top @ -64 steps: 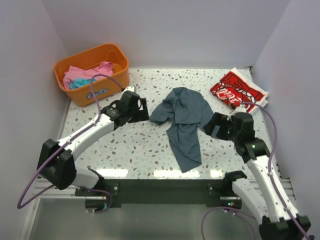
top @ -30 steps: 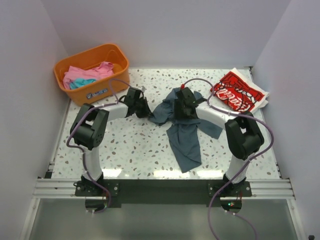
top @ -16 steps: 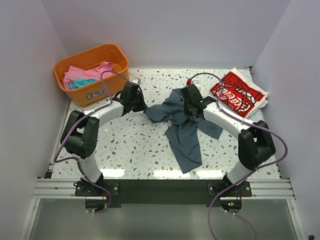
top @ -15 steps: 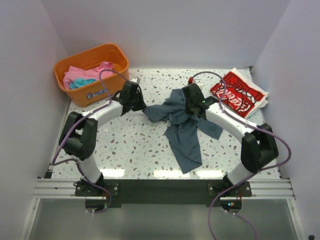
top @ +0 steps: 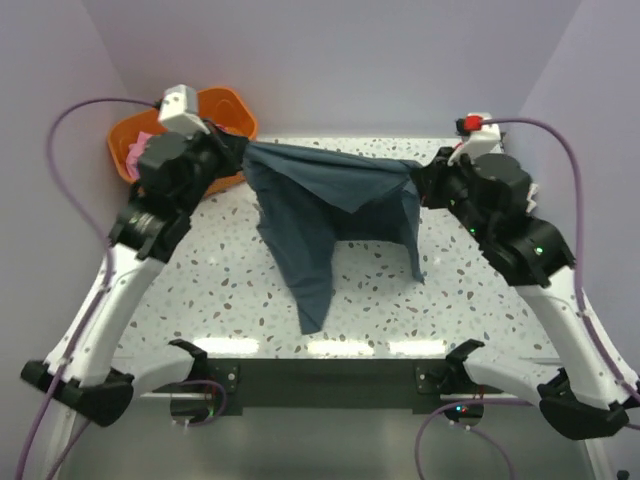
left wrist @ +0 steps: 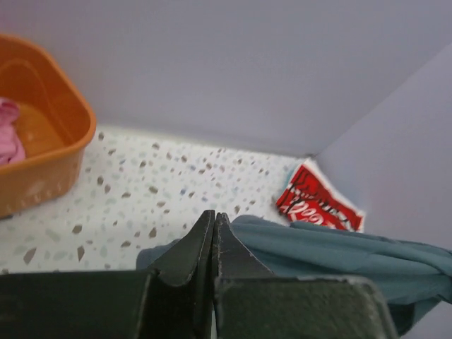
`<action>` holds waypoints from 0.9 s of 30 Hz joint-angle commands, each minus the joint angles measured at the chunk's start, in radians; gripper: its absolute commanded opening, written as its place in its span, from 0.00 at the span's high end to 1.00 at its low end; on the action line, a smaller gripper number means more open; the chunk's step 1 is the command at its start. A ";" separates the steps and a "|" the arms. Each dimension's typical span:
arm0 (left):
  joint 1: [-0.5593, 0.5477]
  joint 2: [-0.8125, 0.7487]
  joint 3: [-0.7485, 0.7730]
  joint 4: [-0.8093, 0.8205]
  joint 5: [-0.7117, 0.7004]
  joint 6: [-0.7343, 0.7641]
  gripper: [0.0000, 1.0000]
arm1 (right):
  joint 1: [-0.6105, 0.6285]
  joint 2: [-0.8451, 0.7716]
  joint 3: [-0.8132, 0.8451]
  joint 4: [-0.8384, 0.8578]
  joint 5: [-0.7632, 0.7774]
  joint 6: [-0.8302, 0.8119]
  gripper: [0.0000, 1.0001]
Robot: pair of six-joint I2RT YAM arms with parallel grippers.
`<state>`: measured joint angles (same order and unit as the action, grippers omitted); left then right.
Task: Fold and stack the t-shirts
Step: Flatten the tshirt out
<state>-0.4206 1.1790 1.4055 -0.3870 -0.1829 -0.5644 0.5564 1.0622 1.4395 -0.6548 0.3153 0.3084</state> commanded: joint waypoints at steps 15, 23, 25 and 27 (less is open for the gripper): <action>0.025 -0.266 0.599 -0.162 0.051 0.075 1.00 | -0.013 -0.045 0.696 -0.121 -0.774 0.110 1.00; 0.028 -0.199 0.468 -0.173 -0.064 0.052 1.00 | -0.015 -0.027 0.558 -0.210 -0.420 0.089 1.00; 0.028 -0.167 0.344 -0.147 -0.139 0.041 1.00 | -0.013 0.002 0.469 -0.239 -0.256 0.074 1.00; 0.028 -0.124 0.249 -0.081 -0.177 0.037 1.00 | -0.013 0.071 0.396 -0.241 -0.120 0.072 1.00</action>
<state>-0.4145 0.9680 1.7611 -0.5320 -0.1360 -0.5377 0.5552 1.0496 1.9217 -0.8307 -0.1352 0.4053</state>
